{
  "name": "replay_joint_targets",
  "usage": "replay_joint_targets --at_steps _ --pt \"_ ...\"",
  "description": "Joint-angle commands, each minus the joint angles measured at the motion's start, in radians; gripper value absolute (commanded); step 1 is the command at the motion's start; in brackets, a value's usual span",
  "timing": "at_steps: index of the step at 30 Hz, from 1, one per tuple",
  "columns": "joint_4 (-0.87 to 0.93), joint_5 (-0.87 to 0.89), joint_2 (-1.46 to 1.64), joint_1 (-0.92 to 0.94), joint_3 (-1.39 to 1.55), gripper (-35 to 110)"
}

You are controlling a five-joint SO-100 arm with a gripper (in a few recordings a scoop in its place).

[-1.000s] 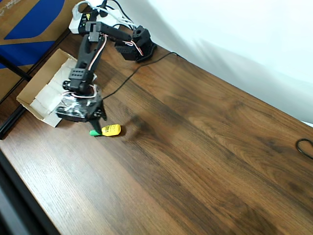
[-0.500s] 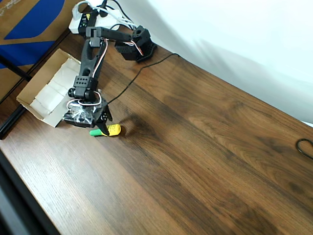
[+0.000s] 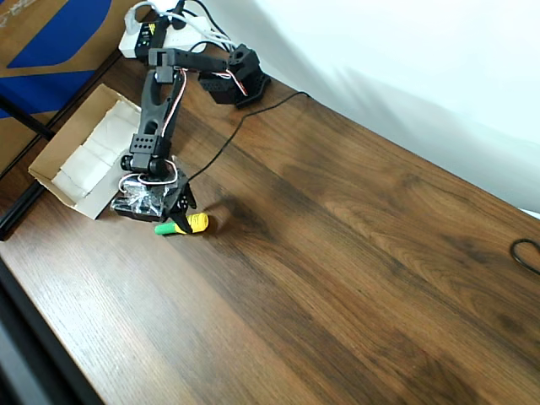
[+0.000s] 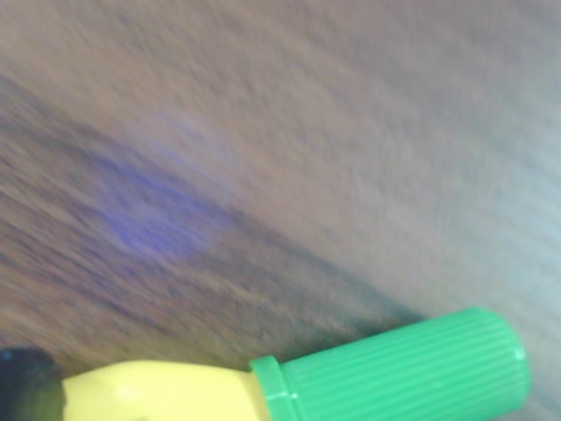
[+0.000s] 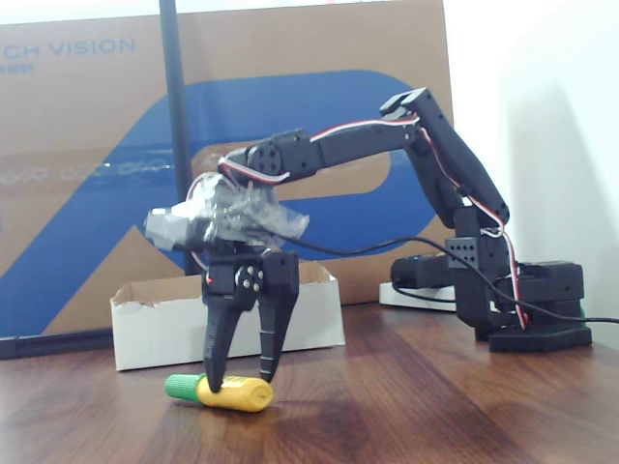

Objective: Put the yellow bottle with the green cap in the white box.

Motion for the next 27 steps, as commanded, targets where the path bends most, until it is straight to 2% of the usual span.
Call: replay_joint_targets --at_steps 1,18,23,27 --pt "0.005 -0.011 0.046 -0.005 -0.002 26" --pt "-0.015 -0.018 0.038 0.015 0.04 22" --pt "-0.015 -0.032 0.038 0.017 0.043 14" --pt "-0.015 -0.04 0.04 0.029 0.044 1"
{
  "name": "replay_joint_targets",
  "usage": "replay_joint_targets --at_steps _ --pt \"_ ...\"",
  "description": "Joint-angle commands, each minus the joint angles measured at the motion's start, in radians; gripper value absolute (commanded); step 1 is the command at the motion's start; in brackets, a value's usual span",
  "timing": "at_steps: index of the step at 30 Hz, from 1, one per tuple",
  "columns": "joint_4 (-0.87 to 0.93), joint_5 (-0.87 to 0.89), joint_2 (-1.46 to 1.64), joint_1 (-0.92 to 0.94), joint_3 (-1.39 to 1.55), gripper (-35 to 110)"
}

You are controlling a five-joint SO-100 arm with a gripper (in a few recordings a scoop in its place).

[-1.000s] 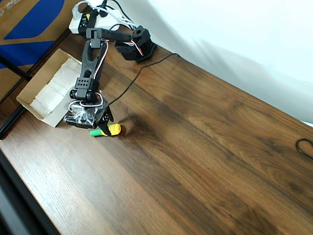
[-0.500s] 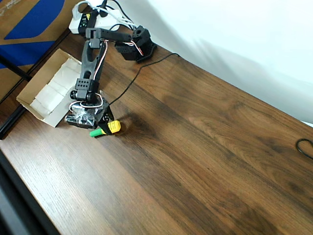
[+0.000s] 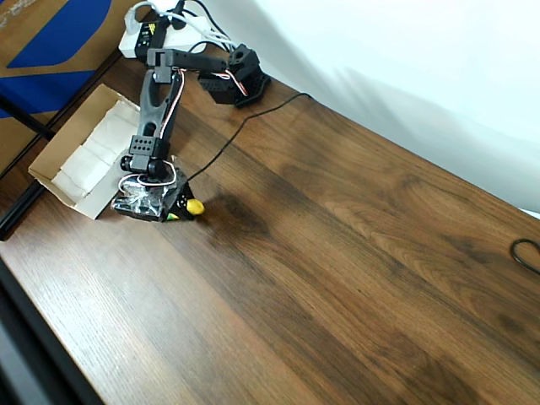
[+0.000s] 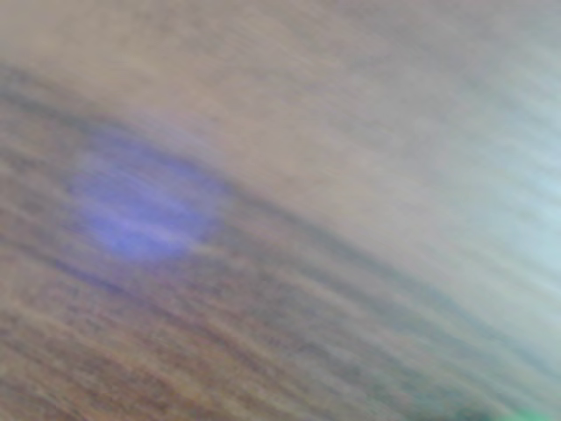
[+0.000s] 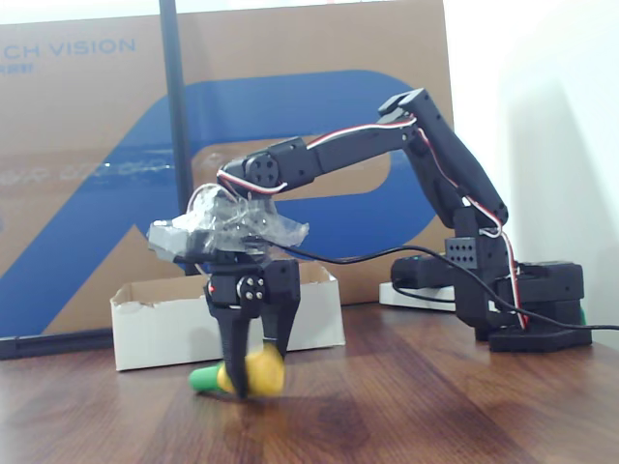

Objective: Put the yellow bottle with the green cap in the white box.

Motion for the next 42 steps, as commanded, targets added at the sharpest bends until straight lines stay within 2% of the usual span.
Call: replay_joint_targets --at_steps 1,13,28,42 --pt "0.003 -0.011 0.04 0.006 -0.006 0" --pt "0.003 0.0 0.077 0.0 -0.02 0" --pt "0.012 0.021 0.453 0.057 0.058 0" --pt "-0.048 0.089 0.721 0.21 0.219 0"
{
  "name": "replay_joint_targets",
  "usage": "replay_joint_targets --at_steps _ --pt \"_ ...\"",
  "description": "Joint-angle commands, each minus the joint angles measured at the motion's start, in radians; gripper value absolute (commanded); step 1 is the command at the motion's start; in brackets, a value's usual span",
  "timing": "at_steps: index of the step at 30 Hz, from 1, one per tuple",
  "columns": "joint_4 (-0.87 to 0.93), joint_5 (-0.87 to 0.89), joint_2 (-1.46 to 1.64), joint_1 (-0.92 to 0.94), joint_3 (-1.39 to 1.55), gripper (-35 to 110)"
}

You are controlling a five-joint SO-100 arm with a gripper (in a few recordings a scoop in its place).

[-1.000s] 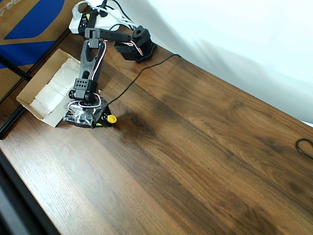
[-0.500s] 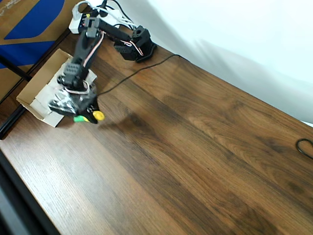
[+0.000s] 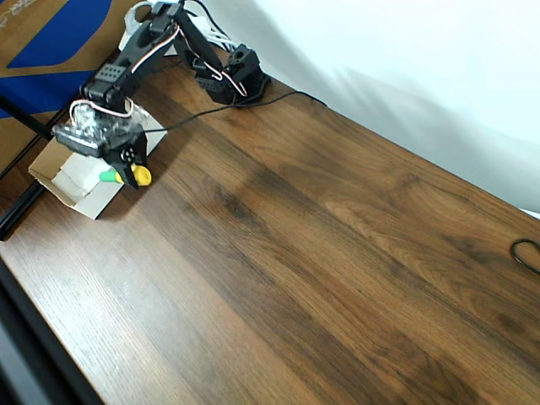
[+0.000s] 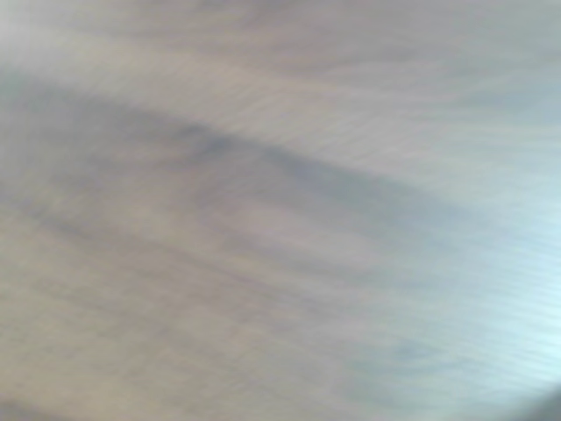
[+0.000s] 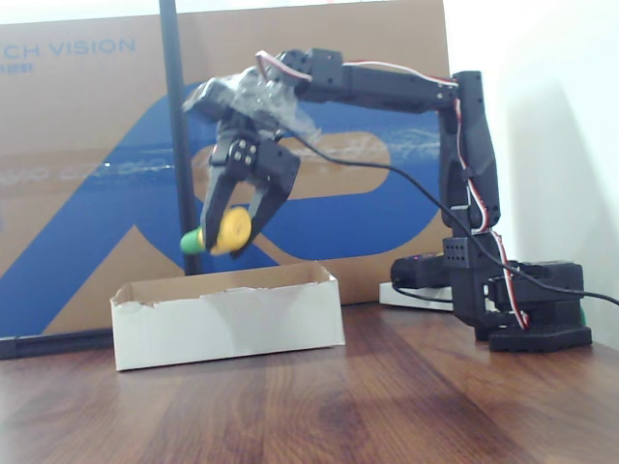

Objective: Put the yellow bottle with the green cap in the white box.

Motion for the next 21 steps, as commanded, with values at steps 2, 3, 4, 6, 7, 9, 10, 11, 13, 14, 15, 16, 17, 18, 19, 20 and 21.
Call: replay_joint_targets --at_steps 2,3,4,6,7,9,10,11,13,14,15,16,17,18,19,20,21 --pt "-0.029 0.012 0.124 0.037 0.023 0" --pt "-0.038 0.017 0.135 0.049 0.035 0" --pt "-0.052 0.023 0.146 0.064 0.049 0" --pt "-0.077 0.032 0.166 0.095 0.08 0" --pt "-0.091 0.037 0.176 0.11 0.097 0" --pt "-0.12 0.046 0.198 0.143 0.135 0" --pt "-0.137 0.058 0.206 0.161 0.15 0" --pt "-0.155 0.072 0.212 0.181 0.167 0" --pt "-0.176 0.097 0.215 0.229 0.183 0" --pt "-0.189 0.107 0.215 0.256 0.19 0" --pt "-0.201 0.117 0.215 0.281 0.199 0" --pt "-0.219 0.126 0.215 0.308 0.21 0" --pt "-0.233 0.132 0.215 0.331 0.221 0" --pt "-0.247 0.135 0.215 0.356 0.23 0" --pt "-0.259 0.138 0.215 0.379 0.241 0" --pt "-0.27 0.141 0.213 0.399 0.25 0" --pt "-0.284 0.146 0.213 0.417 0.262 0"
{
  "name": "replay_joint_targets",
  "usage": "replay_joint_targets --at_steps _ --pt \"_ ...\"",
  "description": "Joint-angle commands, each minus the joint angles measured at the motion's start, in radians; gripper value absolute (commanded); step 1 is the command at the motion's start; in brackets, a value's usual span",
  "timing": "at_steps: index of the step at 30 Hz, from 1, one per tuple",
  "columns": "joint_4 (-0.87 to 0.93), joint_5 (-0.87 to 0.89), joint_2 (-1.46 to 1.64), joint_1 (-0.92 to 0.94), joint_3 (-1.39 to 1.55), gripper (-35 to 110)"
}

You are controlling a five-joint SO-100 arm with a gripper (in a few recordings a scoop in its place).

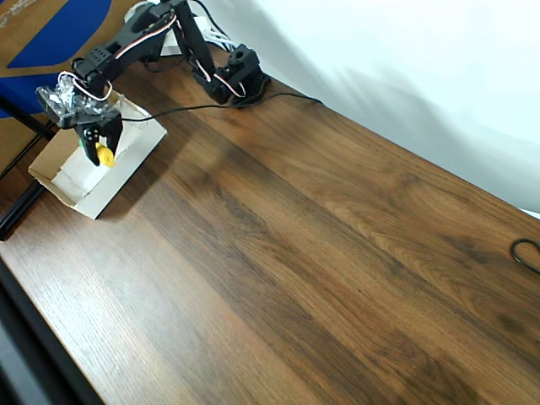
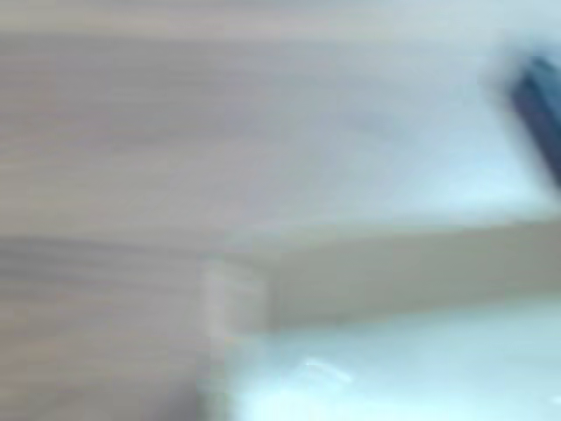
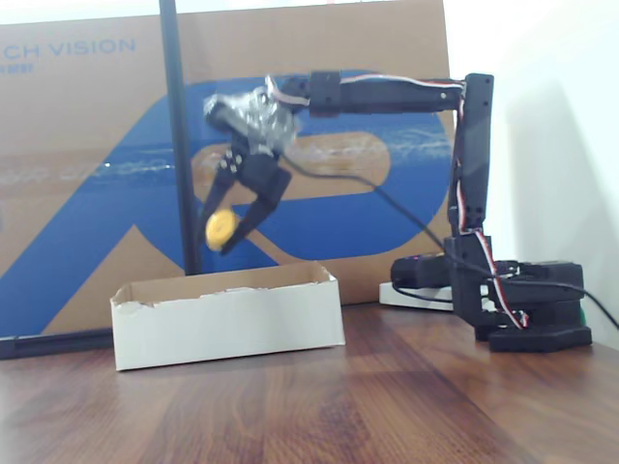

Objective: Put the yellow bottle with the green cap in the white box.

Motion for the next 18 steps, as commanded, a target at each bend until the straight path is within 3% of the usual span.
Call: replay_joint_targets --at_steps 1,13,16,18 --pt "-0.041 0.006 0.077 0.071 0.006 0" --pt "-0.222 -0.017 0.078 0.272 0.158 1" --pt "-0.239 -0.014 0.087 0.287 0.187 16" --pt "-0.249 -0.012 0.087 0.288 0.196 18"
